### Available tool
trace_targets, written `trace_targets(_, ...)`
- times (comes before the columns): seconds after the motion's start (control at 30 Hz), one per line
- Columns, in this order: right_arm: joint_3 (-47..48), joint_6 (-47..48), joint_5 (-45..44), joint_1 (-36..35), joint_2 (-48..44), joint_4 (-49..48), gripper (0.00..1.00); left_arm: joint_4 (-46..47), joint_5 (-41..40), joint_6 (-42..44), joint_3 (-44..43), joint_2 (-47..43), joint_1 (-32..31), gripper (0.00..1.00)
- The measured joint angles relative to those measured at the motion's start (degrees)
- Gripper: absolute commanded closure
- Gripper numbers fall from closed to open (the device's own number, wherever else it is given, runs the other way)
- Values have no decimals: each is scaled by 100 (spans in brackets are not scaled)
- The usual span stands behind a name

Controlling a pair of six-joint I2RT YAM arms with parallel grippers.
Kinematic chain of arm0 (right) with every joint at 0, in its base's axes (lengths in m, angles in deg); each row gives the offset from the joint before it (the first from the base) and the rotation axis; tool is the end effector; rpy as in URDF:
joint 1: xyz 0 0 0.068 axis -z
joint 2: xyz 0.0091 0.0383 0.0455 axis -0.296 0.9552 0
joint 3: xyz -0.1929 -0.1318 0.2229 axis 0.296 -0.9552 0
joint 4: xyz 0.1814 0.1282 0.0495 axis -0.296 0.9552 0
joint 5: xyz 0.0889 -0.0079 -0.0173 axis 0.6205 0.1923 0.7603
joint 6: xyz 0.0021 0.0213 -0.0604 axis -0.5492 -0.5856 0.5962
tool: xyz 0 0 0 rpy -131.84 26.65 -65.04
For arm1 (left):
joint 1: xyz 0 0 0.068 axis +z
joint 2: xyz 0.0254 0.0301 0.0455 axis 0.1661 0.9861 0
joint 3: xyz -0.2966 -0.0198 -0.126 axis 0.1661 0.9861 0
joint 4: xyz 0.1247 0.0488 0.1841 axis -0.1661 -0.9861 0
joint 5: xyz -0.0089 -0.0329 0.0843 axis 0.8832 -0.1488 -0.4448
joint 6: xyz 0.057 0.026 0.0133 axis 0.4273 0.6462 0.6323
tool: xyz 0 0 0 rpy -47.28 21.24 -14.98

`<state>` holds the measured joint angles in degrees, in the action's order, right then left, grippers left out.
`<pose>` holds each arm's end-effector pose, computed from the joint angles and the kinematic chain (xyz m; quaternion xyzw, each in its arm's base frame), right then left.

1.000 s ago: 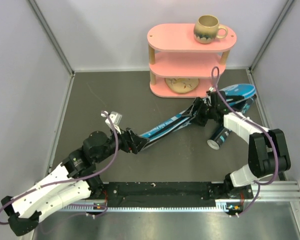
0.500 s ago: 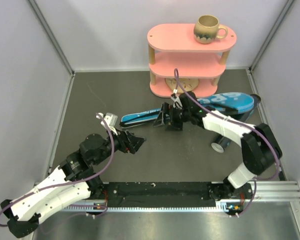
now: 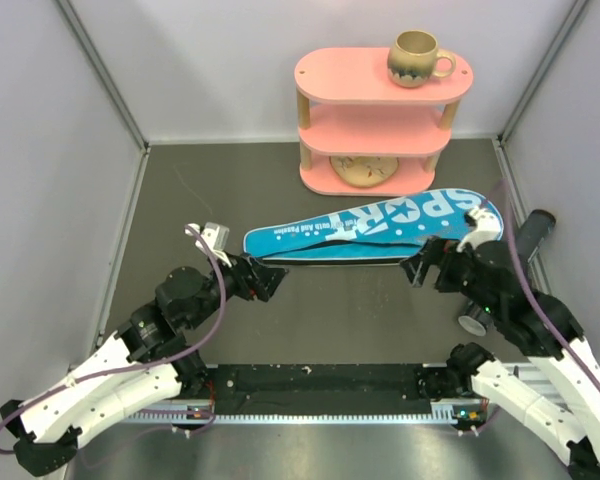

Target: Pack up the badminton gear

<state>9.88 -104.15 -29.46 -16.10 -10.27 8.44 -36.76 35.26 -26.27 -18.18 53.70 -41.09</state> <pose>0.0446 0.0231 0.3528 -0.0025 0.8599 0.2255 0.4579 0.0504 -0.0481 0.3364 0.0580 0.7557 -0.3864 0.5256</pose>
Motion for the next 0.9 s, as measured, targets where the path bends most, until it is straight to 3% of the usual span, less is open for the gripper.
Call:
trace_targets(0.1, -22, -275, -844, 48, -402, 223, 1, 149, -7, 17, -52, 31, 0, 13)
trace_targets(0.23, -35, -608, -1344, 557, 205, 437, 1, 278, 55, 4, -111, 160, 4, 13)
trace_targets(0.33, -229, -682, -1353, 1198, 1064, 160, 2, 313, 179, -52, -111, 234, 4, 13)
trace_targets(0.53, -564, -289, -446, 3112, 2868, -1036, 11, 319, 396, -118, -109, 236, 7, 14)
trace_targets(0.7, -501, -61, 24, 3158, 4218, -1882, 14, 326, 442, -140, -15, 55, 7, 14)
trace_targets(0.9, -846, -212, 221, 2876, 4437, -2116, 15, 299, 426, -136, 39, -90, 7, 14)
